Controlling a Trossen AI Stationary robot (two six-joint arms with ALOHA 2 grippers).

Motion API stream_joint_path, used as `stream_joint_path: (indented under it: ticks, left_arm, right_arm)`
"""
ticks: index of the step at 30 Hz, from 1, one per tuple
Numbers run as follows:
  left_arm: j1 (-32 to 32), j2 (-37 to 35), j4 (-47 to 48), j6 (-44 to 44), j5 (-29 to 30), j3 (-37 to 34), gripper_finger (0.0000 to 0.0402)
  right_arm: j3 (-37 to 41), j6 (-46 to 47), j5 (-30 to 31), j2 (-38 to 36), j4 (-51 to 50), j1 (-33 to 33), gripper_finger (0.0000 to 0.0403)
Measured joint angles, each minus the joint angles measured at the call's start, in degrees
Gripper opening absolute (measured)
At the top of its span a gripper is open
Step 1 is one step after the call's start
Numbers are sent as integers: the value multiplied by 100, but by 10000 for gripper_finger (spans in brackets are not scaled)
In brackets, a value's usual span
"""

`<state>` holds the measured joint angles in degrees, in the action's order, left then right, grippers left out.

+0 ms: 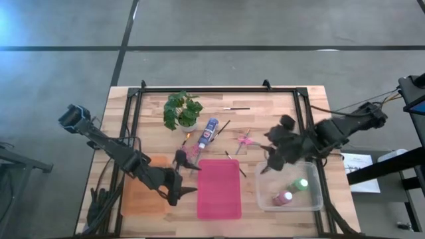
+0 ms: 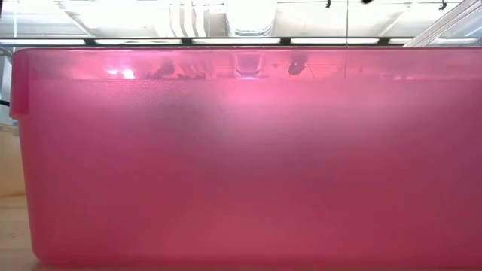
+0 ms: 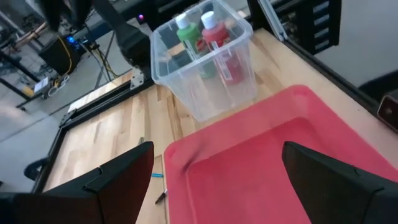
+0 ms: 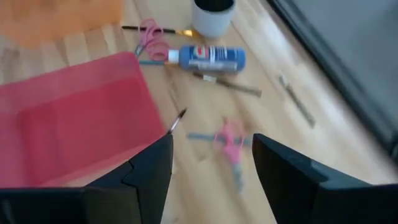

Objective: Pick & Place Paint Supplies
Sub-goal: Put the purple paint bottle into the transparent bin

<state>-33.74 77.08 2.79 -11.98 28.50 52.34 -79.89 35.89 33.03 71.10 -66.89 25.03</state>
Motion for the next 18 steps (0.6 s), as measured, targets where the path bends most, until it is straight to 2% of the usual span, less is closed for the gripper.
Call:
stream_joint_path:
  ticks: [4, 9, 15, 18]
  left_arm:
    - [-50, -29, -12, -47, 158, 17, 361]
    - [-204, -129, 432, 260, 965, 17, 361]
    - [-97, -159, 1528, 2046, 2157, 15, 361]
    - [148, -159, 2046, 3114, 2294, 15, 361]
  right_arm:
    - [8, -1139, -406, 104, 345, -674, 217]
    - [70, -1337, -487, 166, 419, -1218, 217]
    - [283, -1200, -495, 172, 928, -1217, 217]
    - [449, -1116, -488, 172, 1301, -1107, 217]
